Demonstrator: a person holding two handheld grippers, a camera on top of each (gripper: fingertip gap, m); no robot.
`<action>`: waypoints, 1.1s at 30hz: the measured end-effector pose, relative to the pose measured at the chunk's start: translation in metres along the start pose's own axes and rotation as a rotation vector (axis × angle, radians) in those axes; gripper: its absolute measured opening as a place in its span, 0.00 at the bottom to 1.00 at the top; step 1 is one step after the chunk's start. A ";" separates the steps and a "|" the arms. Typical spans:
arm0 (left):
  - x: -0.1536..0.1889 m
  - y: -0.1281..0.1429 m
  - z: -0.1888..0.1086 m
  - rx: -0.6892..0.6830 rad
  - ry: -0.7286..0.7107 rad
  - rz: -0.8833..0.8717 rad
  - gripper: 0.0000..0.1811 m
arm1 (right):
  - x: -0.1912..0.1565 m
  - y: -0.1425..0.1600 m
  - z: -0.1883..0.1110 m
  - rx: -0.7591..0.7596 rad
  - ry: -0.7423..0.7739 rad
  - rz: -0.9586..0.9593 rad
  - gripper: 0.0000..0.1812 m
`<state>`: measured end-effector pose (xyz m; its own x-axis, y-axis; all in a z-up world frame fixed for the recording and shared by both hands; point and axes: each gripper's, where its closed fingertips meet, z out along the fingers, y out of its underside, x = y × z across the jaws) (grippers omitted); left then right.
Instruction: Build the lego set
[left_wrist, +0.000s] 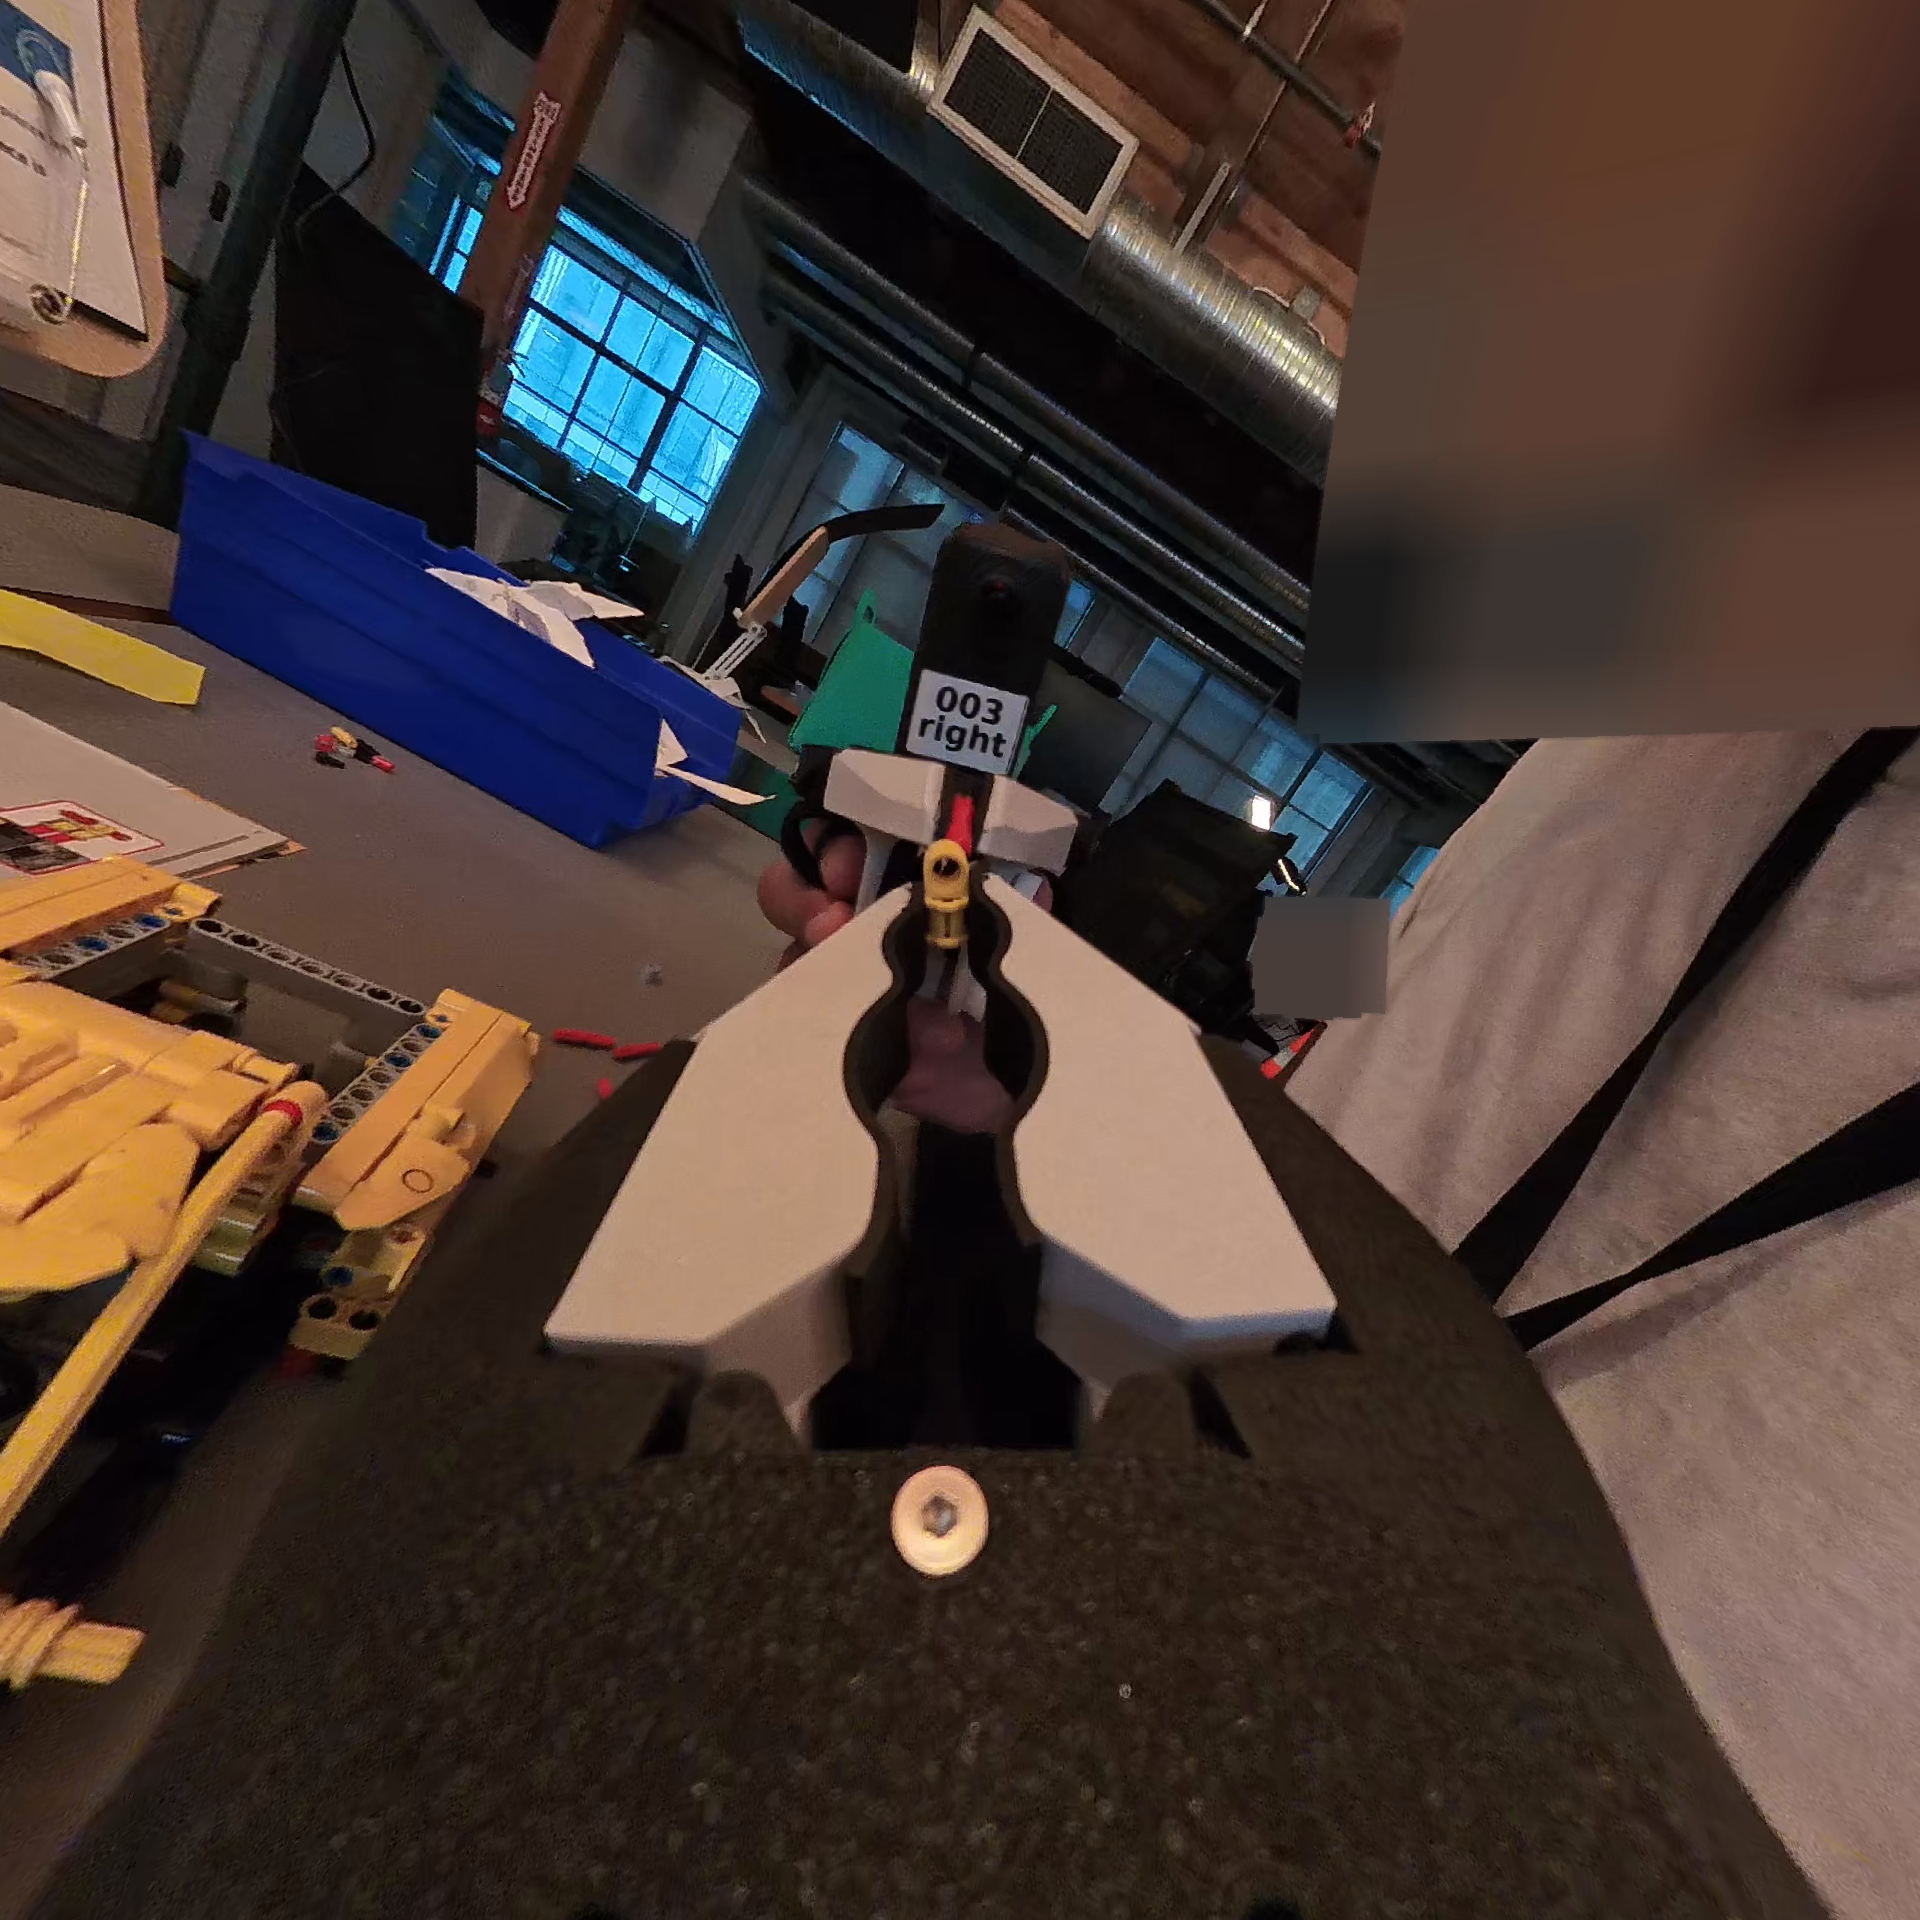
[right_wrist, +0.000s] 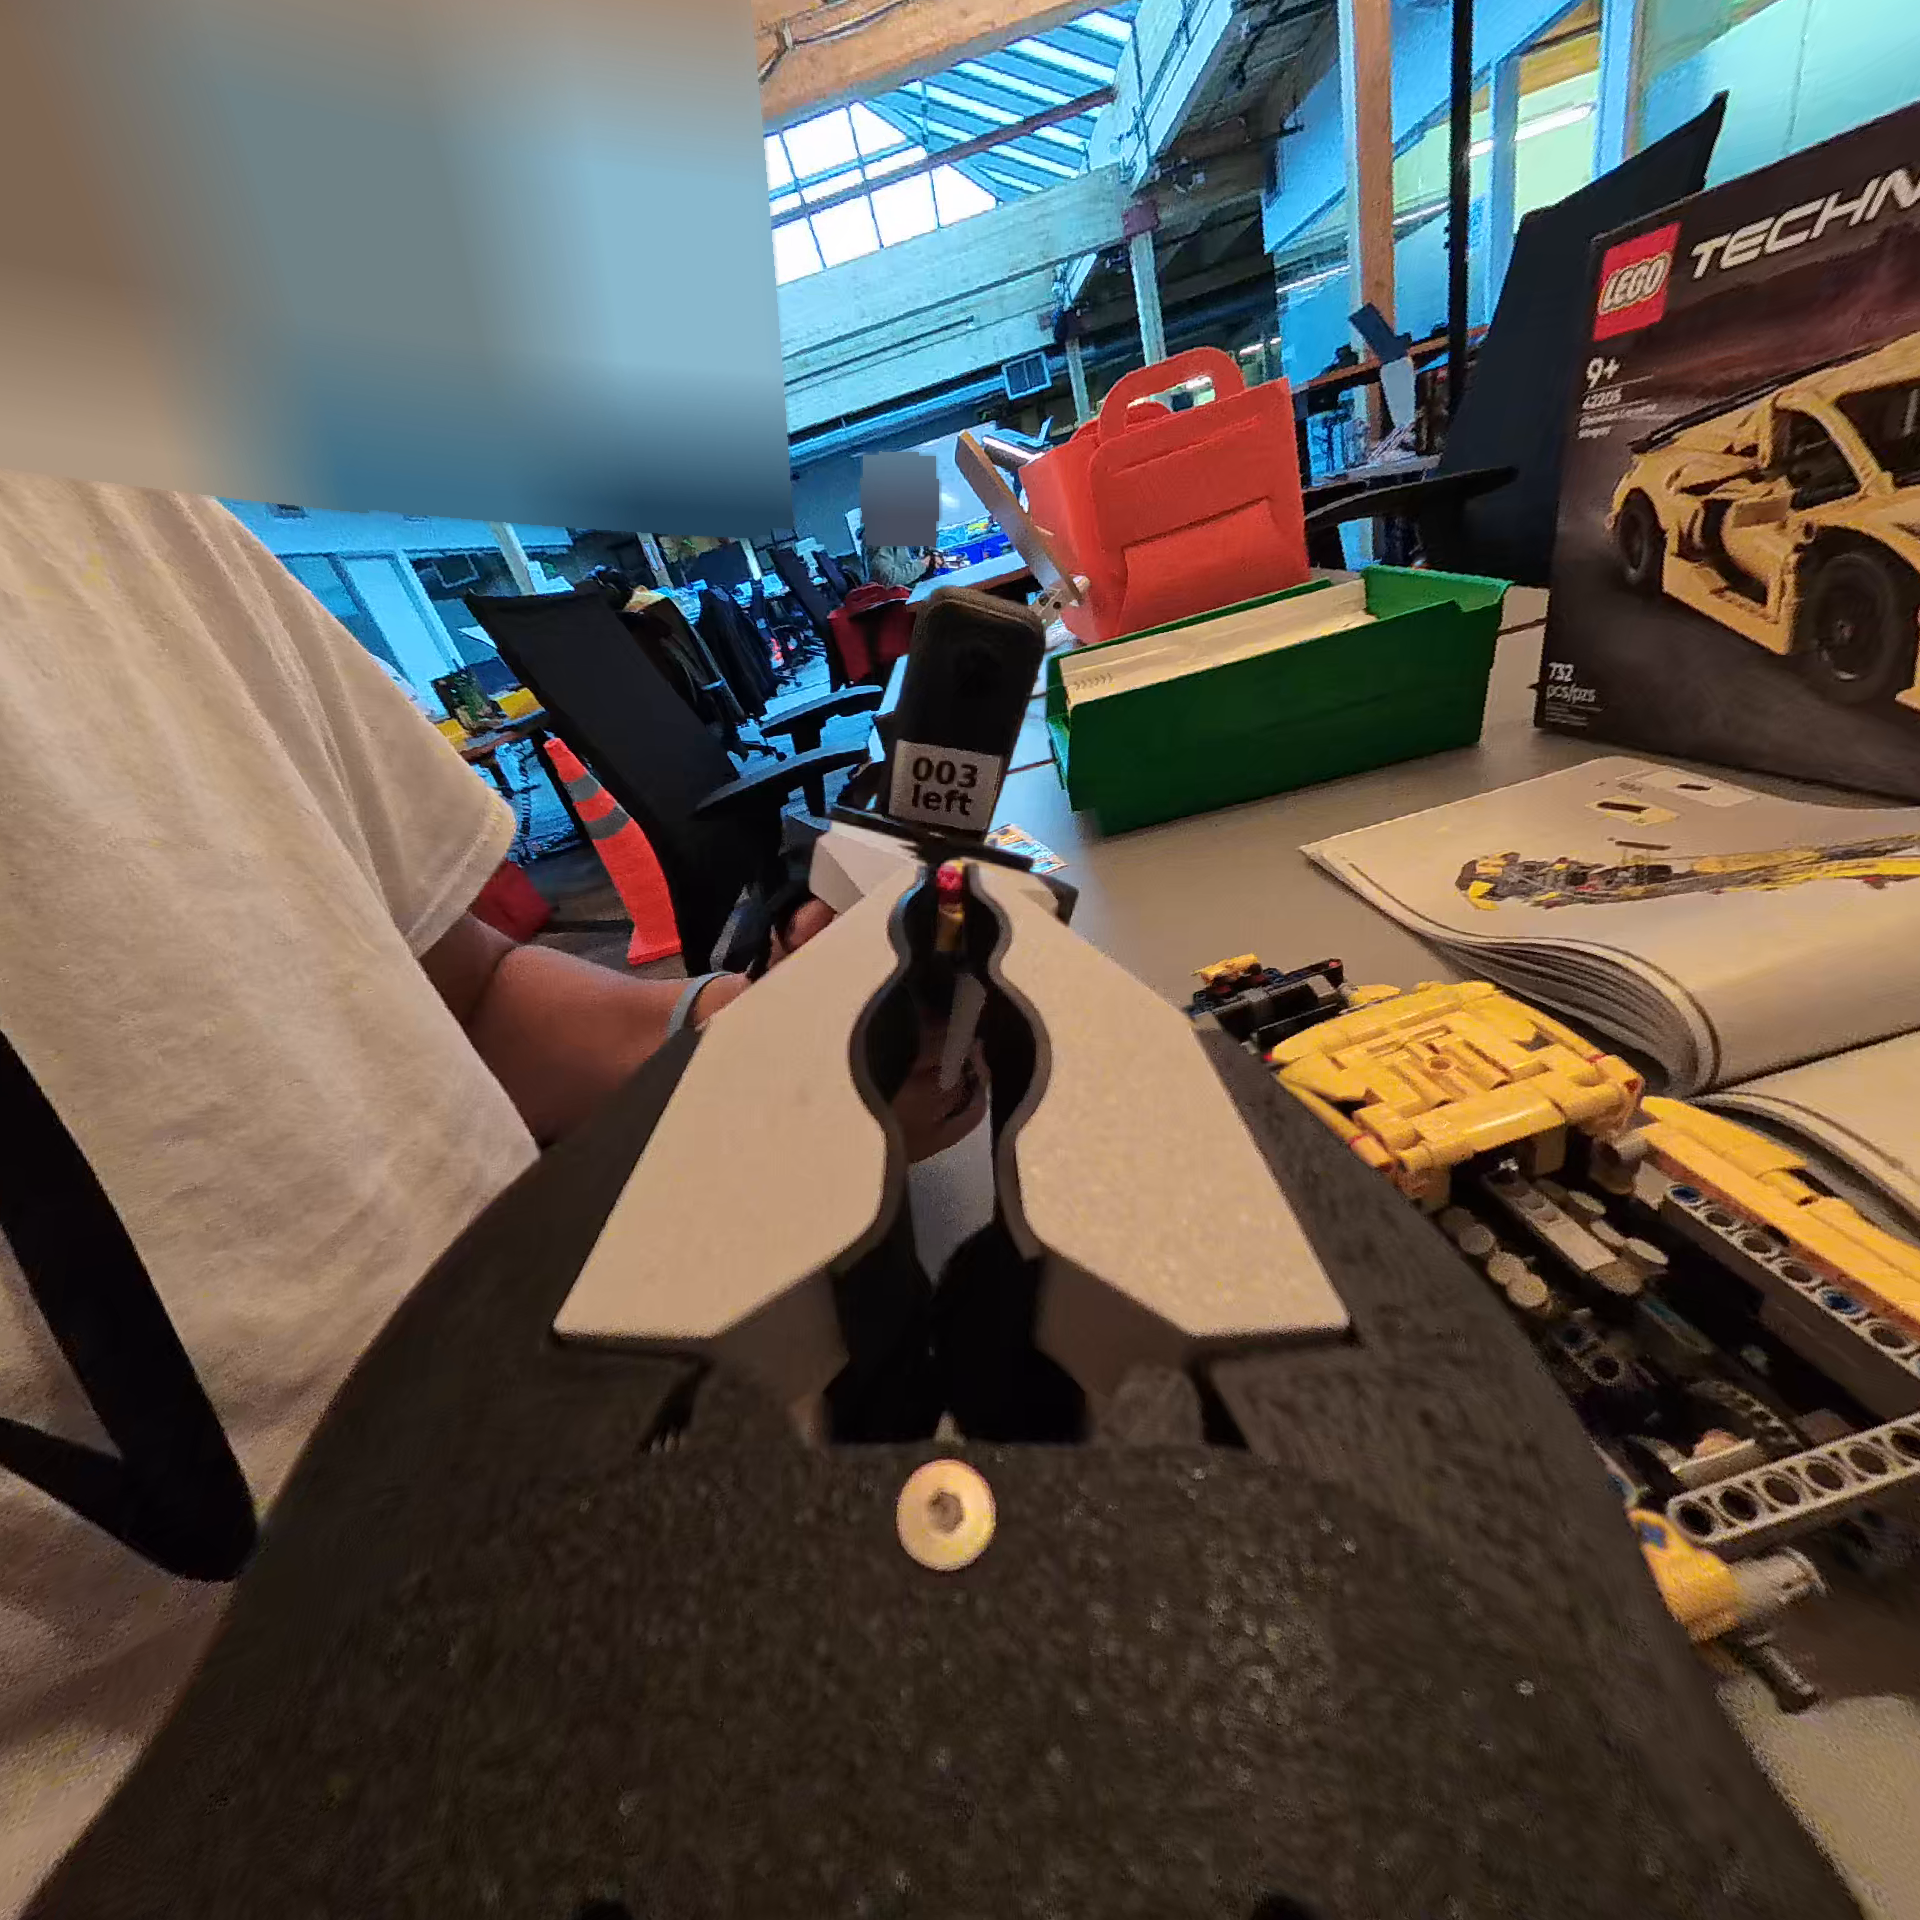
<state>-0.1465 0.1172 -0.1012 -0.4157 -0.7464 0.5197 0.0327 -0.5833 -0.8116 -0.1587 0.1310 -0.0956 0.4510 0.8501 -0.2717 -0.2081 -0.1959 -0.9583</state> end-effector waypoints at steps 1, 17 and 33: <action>0.000 0.000 0.000 -0.002 -0.002 0.008 0.03 | 0.000 0.001 -0.001 0.003 -0.002 0.009 0.01; -0.010 0.012 0.002 -0.083 -0.148 0.217 0.03 | 0.004 0.012 -0.004 -0.028 -0.048 0.114 0.01; -0.032 0.038 0.007 -0.302 -0.366 0.555 0.04 | 0.012 0.037 -0.020 -0.189 -0.087 0.158 0.06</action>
<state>-0.1256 0.1167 -0.1470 -0.0783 -0.9966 0.0236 -0.1237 -0.0137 -0.9922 -0.1439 0.1242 -0.1360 0.3476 0.8391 -0.4184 -0.1008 -0.4102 -0.9064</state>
